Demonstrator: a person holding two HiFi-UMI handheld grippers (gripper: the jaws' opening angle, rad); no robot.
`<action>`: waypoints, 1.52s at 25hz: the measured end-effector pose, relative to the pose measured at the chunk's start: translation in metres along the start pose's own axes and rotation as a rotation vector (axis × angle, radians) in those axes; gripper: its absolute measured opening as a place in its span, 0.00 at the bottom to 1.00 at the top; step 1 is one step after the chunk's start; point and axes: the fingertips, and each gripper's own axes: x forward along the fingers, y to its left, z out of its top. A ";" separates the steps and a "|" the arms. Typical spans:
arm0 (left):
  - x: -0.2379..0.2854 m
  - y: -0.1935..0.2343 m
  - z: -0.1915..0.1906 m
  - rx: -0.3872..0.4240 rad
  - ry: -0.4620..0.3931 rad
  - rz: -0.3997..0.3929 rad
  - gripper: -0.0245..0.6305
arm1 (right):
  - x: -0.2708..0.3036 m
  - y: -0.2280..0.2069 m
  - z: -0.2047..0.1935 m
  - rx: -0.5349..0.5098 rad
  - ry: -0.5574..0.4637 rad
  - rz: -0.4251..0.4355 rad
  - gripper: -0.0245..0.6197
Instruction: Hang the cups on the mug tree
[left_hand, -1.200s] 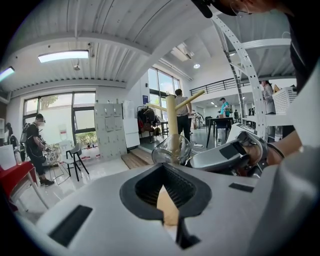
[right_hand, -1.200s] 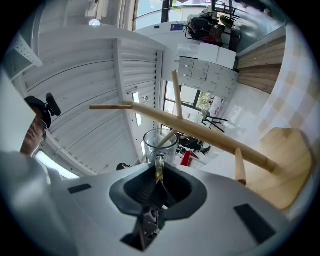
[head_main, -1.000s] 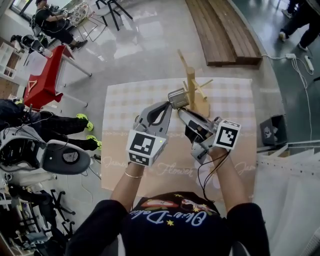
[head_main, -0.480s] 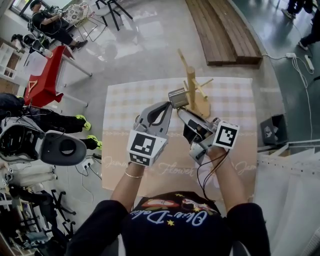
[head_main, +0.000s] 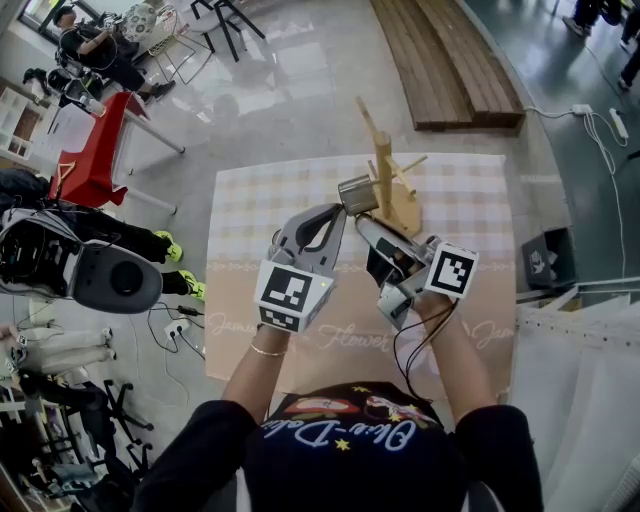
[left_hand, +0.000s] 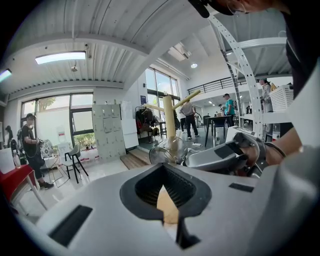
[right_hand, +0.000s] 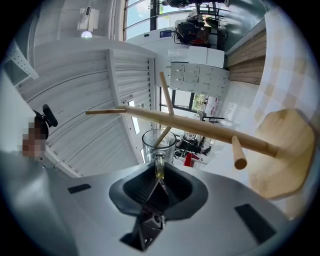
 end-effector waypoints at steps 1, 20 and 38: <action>0.000 0.000 0.000 0.002 -0.002 -0.002 0.04 | 0.000 -0.001 0.000 0.004 -0.003 -0.002 0.13; -0.006 0.002 0.005 0.000 -0.012 0.008 0.04 | -0.016 -0.006 -0.004 0.065 -0.027 -0.036 0.15; -0.024 -0.001 0.014 -0.004 -0.046 0.022 0.04 | -0.025 0.016 0.001 -0.027 -0.048 -0.069 0.05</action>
